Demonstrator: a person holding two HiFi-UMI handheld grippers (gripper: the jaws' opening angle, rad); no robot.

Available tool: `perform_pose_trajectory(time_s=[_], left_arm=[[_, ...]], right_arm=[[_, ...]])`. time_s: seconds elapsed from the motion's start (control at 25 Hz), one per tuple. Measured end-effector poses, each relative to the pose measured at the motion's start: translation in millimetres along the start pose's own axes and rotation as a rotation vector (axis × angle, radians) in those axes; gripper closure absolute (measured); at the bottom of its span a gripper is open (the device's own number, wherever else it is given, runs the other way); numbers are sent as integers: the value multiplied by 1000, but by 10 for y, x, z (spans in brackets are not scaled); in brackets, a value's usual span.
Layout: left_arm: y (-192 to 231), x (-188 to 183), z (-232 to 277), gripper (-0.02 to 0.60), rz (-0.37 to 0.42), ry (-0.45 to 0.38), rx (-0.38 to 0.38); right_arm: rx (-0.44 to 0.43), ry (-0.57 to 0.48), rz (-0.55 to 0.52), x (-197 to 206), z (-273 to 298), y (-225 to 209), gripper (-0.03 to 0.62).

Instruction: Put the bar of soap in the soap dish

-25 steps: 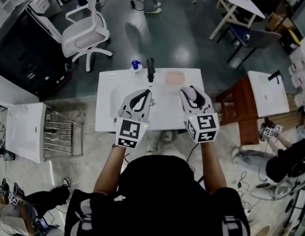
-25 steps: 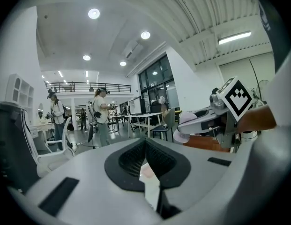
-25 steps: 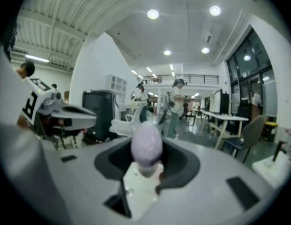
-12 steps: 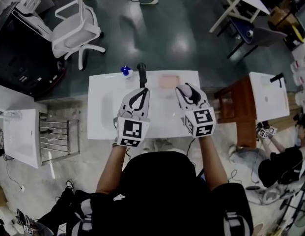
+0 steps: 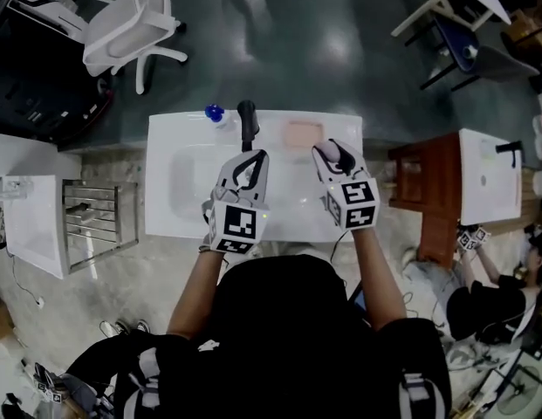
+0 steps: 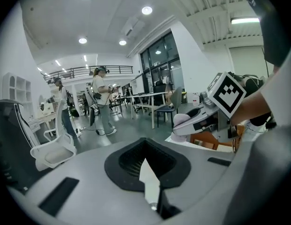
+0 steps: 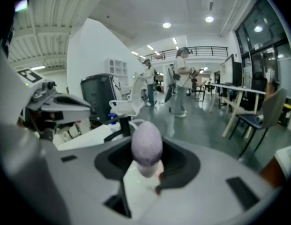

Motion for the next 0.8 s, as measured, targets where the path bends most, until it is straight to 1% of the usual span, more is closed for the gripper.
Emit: perform_pose_trajectory(time_s=[0.2, 0.4, 0.52, 0.68, 0.8], left_arm=[[-66, 211, 158, 560, 0, 65, -11], [-86, 395, 270, 560, 2, 123, -33], [-87, 453, 343, 561, 14, 138, -44], [-83, 492, 435, 560, 22, 146, -55], [-90, 524, 443, 560, 15, 162, -73]], right_arm=[[-46, 75, 31, 311, 351, -64, 419], [-92, 128, 71, 550, 712, -95, 419], [-119, 139, 106, 636, 914, -135, 419], [-132, 135, 159, 700, 1140, -210, 418], [-155, 130, 236, 733, 1244, -230, 418]])
Point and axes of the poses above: the fingertips, and each gripper's own axes: z forward along the fingers, y to its left, x out of its underside, the point moved 6 cm from there along -z, backward along the fingers, and after that the axes turned 14 degrees about -z, right-handed, at the moved point
